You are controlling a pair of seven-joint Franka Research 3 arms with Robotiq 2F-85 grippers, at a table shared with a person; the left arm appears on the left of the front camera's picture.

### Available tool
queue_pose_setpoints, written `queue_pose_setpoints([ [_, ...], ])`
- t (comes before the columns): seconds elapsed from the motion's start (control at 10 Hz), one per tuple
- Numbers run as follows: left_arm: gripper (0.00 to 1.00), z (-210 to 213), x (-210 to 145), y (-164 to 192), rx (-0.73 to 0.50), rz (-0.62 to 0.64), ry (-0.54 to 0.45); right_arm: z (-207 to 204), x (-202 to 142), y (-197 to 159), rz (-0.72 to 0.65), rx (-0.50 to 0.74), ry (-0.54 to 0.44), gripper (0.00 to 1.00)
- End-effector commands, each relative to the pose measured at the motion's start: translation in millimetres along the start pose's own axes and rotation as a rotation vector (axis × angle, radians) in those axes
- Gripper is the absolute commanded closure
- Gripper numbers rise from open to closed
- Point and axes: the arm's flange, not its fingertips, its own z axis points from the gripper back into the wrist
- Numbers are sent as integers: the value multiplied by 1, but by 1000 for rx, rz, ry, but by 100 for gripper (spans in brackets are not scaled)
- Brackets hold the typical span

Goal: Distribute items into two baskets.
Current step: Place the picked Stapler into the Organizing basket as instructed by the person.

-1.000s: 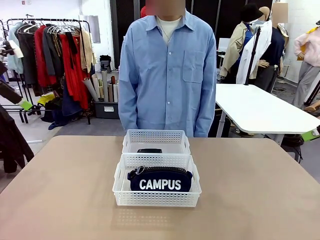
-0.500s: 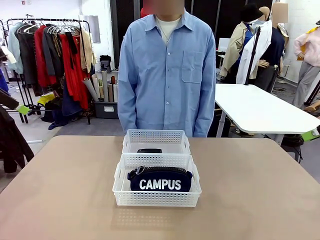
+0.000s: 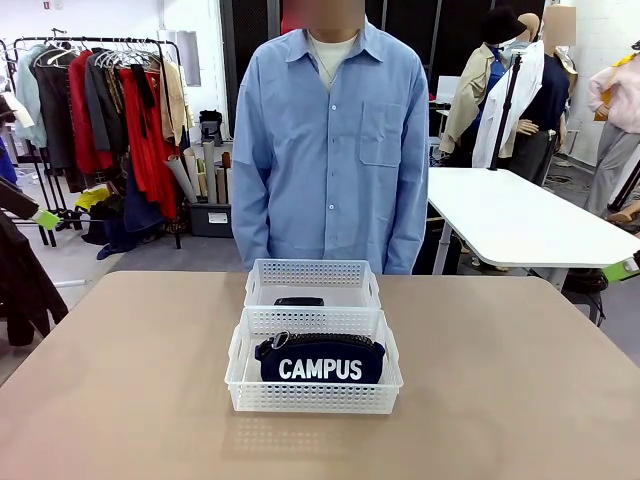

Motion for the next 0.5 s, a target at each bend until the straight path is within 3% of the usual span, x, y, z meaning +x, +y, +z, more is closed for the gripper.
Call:
queue_pose_setpoints([
  [0.0, 0, 1, -2, 0, -5, 9, 6, 1, 1, 1, -5, -1, -6, 0],
  [0.4, 0, 1, -2, 0, -5, 9, 6, 1, 1, 1, -5, -1, -6, 0],
])
